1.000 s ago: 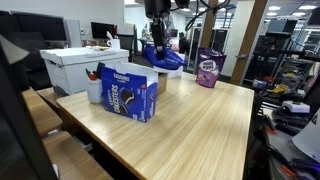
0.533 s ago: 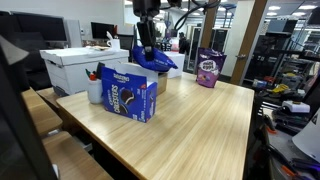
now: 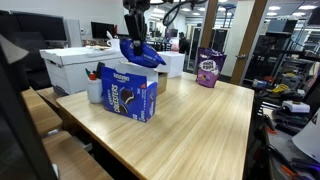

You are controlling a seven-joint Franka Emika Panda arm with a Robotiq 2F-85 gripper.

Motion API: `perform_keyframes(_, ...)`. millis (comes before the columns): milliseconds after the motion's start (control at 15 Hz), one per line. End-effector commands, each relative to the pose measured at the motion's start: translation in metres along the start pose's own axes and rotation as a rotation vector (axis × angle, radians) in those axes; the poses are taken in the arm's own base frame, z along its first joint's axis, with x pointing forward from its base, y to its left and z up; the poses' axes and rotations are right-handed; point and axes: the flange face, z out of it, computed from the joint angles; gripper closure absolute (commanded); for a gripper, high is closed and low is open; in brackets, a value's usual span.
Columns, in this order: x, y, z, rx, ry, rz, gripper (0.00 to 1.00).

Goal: Pick up the blue oreo cakesters from the table and place them in the blue box one by one

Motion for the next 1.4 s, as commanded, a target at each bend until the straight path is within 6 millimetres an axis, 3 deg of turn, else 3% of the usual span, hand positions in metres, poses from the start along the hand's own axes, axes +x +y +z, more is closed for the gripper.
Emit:
perform_keyframes(0, 0.012, -0.002, -0.002, 0.016, 0.005, 0.031, 0.97)
perform_keyframes(1333, 0.047, 0.015, 0.029, 0.056, -0.010, 0.078, 0.96)
